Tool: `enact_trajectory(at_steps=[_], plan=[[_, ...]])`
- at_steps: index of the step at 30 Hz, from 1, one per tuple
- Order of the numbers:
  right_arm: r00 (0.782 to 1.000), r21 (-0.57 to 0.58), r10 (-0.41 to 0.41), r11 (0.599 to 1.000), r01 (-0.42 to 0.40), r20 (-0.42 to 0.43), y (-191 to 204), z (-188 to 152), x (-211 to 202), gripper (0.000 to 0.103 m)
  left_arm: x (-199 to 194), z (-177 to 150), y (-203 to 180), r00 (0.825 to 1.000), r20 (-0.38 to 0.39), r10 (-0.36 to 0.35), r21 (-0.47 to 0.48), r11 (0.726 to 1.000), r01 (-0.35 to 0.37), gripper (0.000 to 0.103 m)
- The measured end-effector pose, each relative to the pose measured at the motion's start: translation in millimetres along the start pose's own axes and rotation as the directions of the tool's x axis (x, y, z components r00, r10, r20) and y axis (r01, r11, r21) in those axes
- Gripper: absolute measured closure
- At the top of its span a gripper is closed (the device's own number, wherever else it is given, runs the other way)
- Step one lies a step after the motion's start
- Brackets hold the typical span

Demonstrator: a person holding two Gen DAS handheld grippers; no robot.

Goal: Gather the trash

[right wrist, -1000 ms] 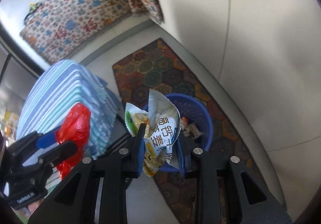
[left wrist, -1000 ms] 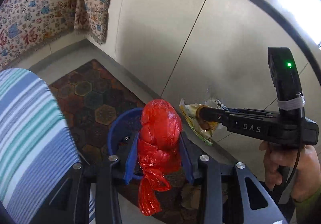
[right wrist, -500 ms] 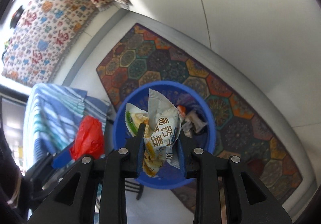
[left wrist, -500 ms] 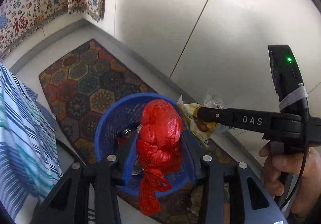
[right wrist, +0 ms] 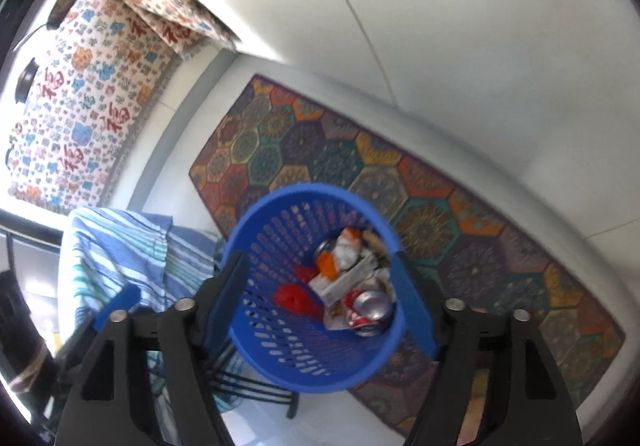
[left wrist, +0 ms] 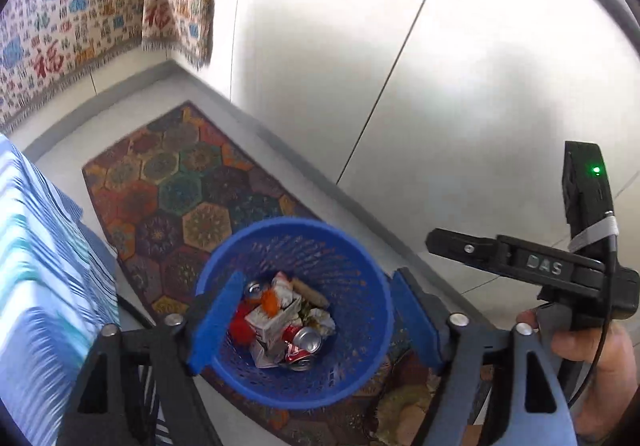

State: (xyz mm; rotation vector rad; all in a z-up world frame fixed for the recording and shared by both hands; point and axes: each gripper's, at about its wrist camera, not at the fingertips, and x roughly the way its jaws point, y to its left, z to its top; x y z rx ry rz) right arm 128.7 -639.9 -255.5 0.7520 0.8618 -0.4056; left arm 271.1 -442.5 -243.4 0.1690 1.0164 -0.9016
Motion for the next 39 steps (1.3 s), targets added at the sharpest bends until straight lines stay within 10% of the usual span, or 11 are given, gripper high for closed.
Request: enact_trajectory(at_steps=[5, 16, 39], plan=[[0.998, -0.109, -0.035, 0.993, 0.041, 0.061, 24, -17, -64, 0.001, -61, -9, -17, 0.999, 0.035, 0.018, 0.054, 0.998, -0.02, 0.0], [0.985, -0.219, -0.081, 0.969, 0.114, 0.154, 44, -111, -155, 0.0, -162, -75, -46, 0.963, 0.149, 0.225, 0.085, 0.967, -0.239, 0.0], [0.961, -0.379, -0.109, 0.903, 0.203, 0.255, 81, -173, -205, 0.0, -212, -98, -58, 0.948, 0.122, 0.293, 0.064, 0.951, -0.302, 0.0]])
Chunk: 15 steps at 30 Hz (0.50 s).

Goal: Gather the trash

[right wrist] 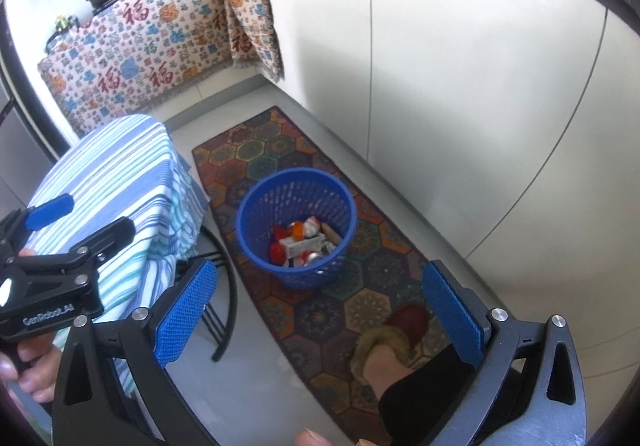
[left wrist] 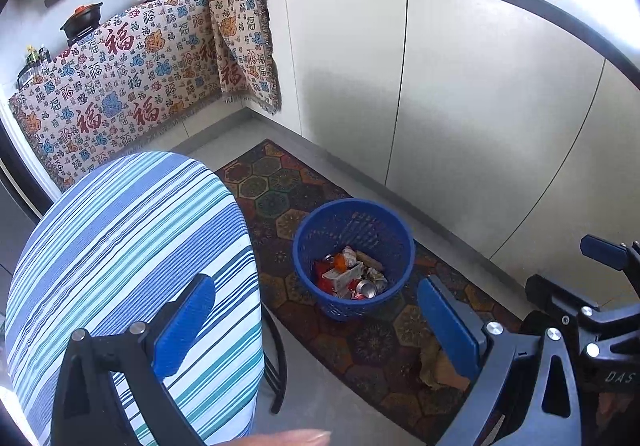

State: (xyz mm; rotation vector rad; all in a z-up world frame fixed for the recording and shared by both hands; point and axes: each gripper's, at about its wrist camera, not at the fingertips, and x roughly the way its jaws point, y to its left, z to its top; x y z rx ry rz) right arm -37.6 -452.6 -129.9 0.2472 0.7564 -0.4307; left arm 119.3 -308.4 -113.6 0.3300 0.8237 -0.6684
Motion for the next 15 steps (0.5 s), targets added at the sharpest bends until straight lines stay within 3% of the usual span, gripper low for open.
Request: enact_trajectory(at_steps=[15], plan=[[1.0, -0.022, 0.021, 1.0, -0.02, 0.01, 5.2, -4.0, -6.4, 0.0, -3.4, 3.6, 0.5, 1.0, -0.003, 0.002, -0.02, 1.0, -0.002, 0.0]])
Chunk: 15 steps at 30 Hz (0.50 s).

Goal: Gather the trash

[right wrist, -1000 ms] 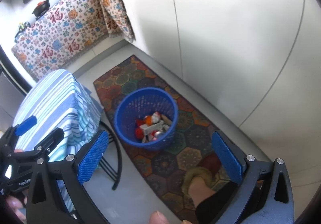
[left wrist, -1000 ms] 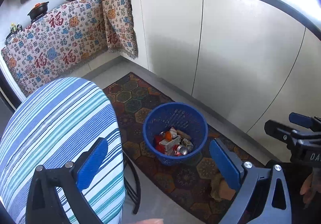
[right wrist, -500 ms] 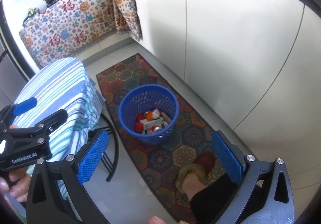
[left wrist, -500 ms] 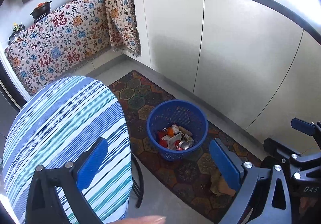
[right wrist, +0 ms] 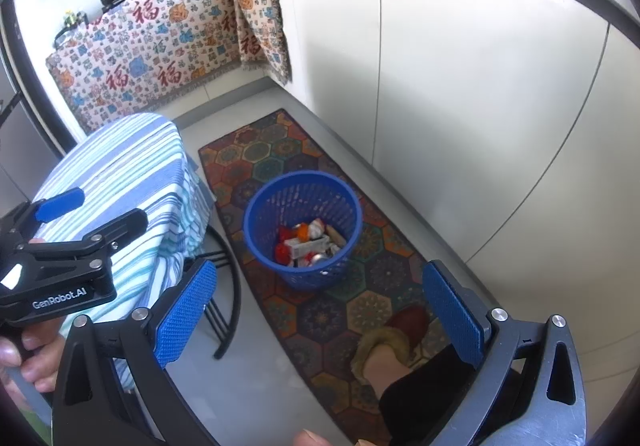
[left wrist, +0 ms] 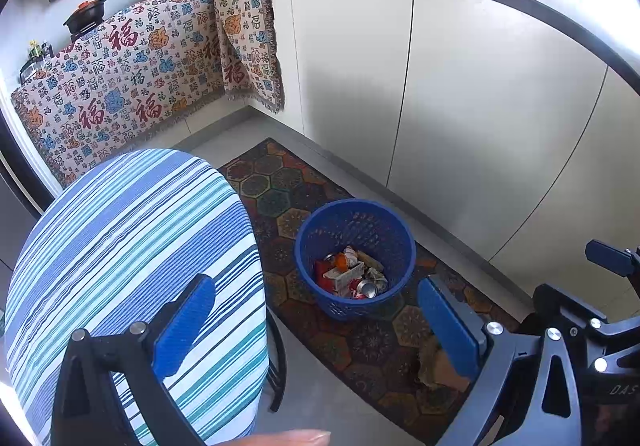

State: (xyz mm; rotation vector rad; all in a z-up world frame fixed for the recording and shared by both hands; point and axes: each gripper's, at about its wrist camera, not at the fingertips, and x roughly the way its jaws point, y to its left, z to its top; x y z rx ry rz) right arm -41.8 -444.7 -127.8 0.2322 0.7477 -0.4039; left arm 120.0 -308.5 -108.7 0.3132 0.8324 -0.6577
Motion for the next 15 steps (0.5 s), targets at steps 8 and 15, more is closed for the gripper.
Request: enact_trajectory(at_steps=[8, 15], plan=[[1.0, 0.009, 0.004, 1.0, -0.004, 0.007, -1.8, -0.4, -3.3, 0.0, -3.5, 2.2, -0.9, 1.0, 0.006, -0.006, 0.004, 1.0, 0.006, 0.0], [1.0, 0.008, -0.001, 1.0, 0.001, 0.009, -4.0, -0.1, -3.8, 0.0, -3.4, 3.2, -2.1, 1.0, 0.007, -0.008, 0.007, 1.0, 0.008, 0.0]])
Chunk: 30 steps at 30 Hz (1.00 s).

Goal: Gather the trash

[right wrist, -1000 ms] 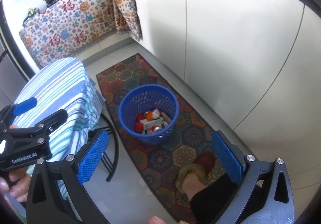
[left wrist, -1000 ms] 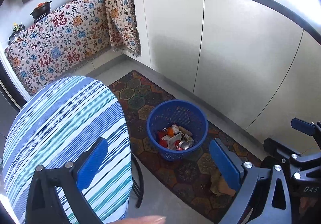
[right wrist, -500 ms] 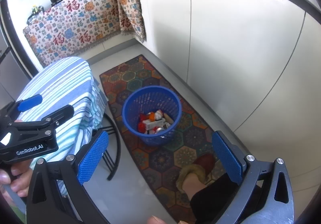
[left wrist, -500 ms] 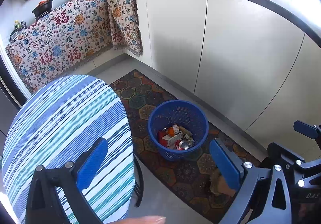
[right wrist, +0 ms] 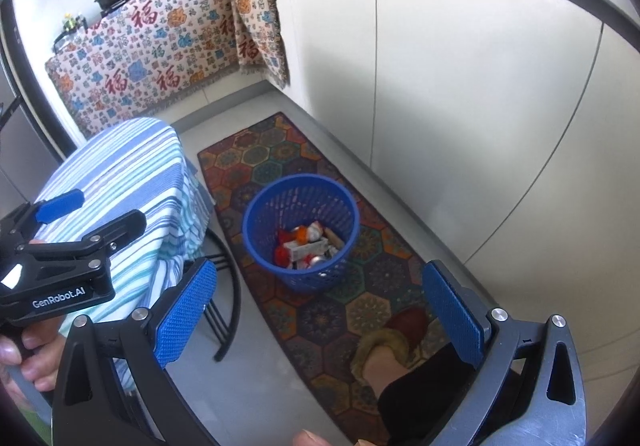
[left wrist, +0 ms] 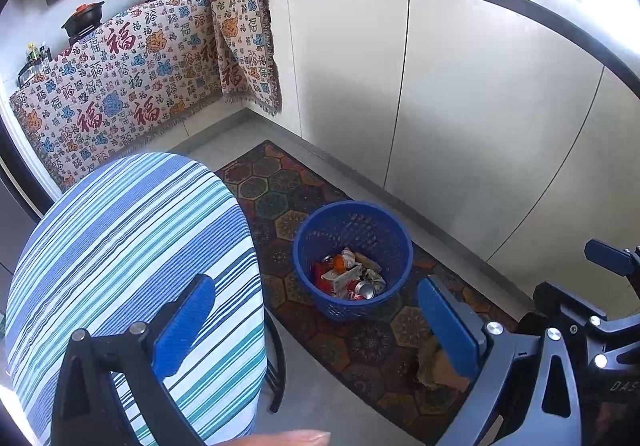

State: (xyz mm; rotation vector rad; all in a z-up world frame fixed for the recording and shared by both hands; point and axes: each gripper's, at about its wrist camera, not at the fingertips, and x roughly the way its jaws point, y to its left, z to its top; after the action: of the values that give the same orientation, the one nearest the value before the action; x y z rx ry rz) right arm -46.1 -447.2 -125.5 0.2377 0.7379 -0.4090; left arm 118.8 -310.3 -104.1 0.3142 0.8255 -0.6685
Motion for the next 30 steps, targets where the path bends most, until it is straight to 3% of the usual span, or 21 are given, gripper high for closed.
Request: enact_trajectory(at_steps=[30], plan=[[1.0, 0.01, 0.0, 1.0, 0.0, -0.013, -2.4, 0.9, 0.8, 0.0, 3.2, -3.3, -0.6, 1.0, -0.005, -0.014, 0.023, 1.0, 0.014, 0.0]])
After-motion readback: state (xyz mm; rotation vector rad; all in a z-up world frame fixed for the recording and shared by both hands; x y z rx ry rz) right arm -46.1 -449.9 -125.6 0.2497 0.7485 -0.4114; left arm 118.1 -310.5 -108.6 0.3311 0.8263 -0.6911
